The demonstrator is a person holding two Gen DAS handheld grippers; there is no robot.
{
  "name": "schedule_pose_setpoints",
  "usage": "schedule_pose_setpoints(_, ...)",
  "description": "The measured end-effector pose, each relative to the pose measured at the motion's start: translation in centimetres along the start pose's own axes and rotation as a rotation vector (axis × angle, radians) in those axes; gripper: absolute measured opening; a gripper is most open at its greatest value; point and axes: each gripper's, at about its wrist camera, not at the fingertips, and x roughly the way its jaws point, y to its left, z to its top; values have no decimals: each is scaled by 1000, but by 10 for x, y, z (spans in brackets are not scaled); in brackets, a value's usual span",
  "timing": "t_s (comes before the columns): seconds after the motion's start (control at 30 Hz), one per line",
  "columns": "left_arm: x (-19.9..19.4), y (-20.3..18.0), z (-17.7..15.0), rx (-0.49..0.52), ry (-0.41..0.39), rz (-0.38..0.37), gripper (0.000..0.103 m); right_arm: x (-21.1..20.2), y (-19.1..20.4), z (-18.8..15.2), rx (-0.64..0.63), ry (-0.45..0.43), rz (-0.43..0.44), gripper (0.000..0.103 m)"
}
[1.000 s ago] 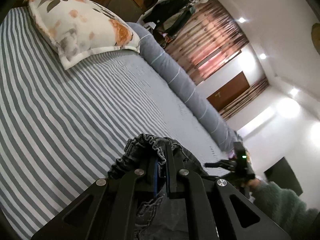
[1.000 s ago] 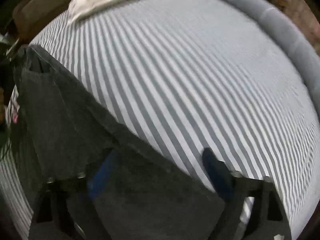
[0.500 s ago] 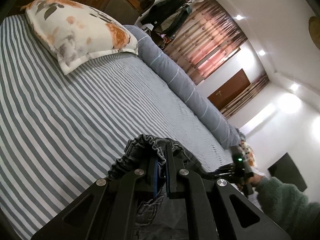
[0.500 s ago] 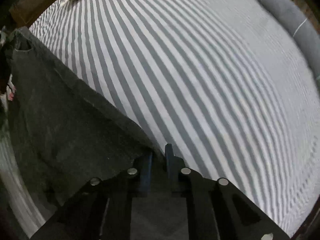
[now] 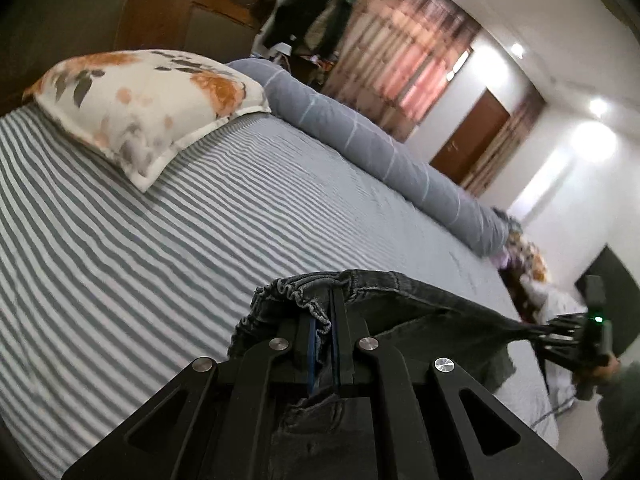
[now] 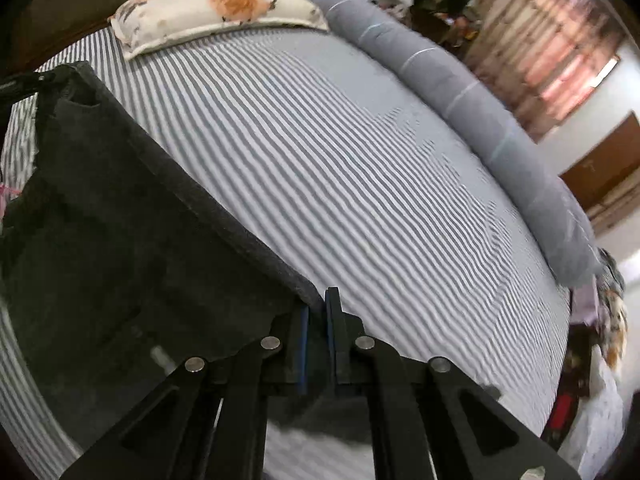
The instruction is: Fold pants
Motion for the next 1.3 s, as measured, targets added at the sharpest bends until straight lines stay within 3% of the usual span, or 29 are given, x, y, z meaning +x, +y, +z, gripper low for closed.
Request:
schedule_pose_setpoints(0.2,-41,-15,-35,51,61,19,6,-38,48,-60,102,4,-7,5)
schedule_pose_setpoints(0.37,-71,-22,-74,79,131,56,9,-33,91,-111,170,66,25,5)
schedule_pose_setpoints(0.57,-86,-12,-126,73,278,116,13,-13,130,-172,237,147,89,5)
schedule_pose_setpoints(0.73,-91,1,-156,6,379,175,24,10,150,-189,250,208,92,8)
schedule_pose_setpoints(0.8,-92,7,-166,-43,411,181,34,14,150,-190,286,214,83,11)
schedule_pose_setpoints(0.83,-94,10,-170,-83,423,181,38,14,150,-189,300,214,82,21)
schedule_pose_setpoints(0.87,-96,15,-171,-124,428,177,47,12,147,-190,340,216,91,35)
schedule_pose_setpoints(0.93,-103,22,-177,-213,423,134,51,2,144,-195,411,180,106,42)
schedule_pose_setpoints(1.13,-111,29,-185,-380,391,7,55,-30,136,-224,650,101,237,42)
schedule_pose_setpoints(1.3,-118,32,-179,-458,337,-57,67,-36,128,-248,873,65,380,42)
